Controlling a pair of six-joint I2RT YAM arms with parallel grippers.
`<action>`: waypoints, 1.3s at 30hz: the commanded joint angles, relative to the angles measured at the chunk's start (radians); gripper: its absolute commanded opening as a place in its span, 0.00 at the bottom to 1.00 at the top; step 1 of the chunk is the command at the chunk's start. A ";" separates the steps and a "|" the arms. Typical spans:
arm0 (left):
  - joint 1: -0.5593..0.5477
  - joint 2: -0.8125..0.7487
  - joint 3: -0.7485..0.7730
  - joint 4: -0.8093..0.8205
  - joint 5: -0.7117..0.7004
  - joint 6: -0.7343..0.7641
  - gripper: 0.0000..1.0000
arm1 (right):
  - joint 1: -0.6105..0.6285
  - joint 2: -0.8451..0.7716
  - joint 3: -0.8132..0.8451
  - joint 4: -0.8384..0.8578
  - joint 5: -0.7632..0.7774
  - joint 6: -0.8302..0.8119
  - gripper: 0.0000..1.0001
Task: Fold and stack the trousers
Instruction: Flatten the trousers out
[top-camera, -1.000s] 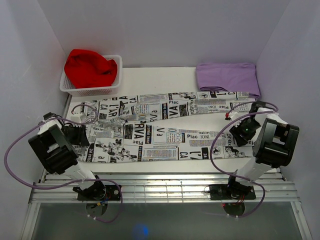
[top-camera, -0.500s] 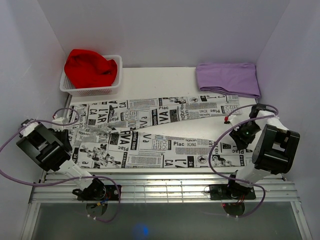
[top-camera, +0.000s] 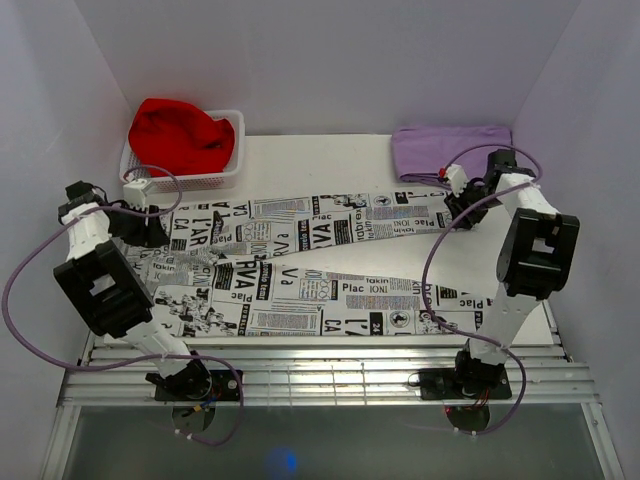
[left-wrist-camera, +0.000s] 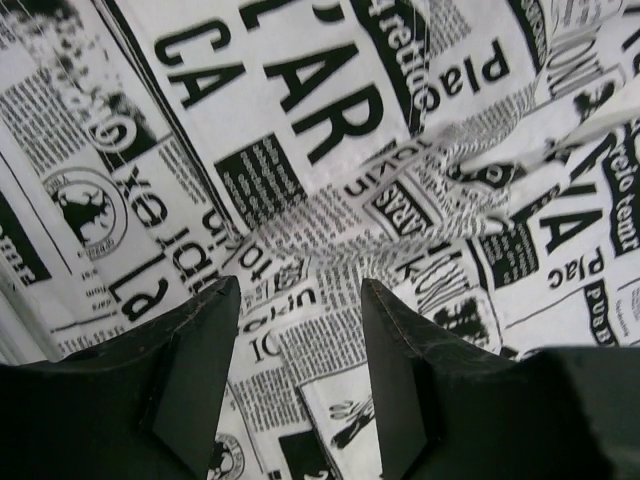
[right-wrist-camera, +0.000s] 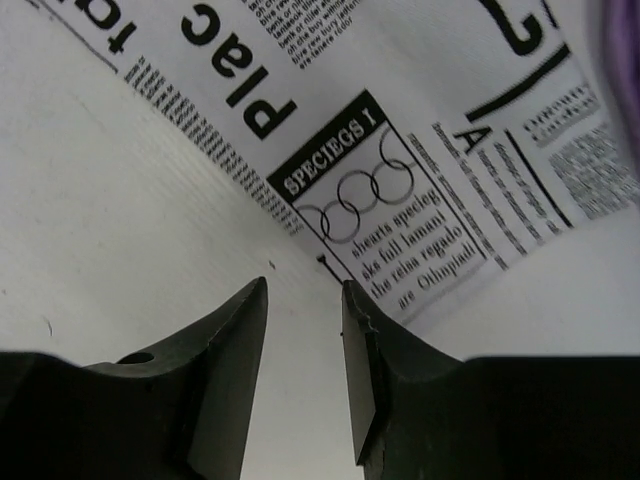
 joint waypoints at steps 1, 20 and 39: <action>-0.018 0.022 0.072 0.087 0.065 -0.180 0.62 | 0.041 0.107 0.051 0.104 0.006 0.116 0.42; -0.059 0.014 0.036 0.093 0.101 -0.119 0.63 | -0.120 -0.132 -0.226 -0.106 0.037 -0.082 0.63; -0.245 -0.092 0.015 0.096 0.083 -0.139 0.63 | -0.377 -0.061 -0.312 -0.306 0.159 -0.005 0.62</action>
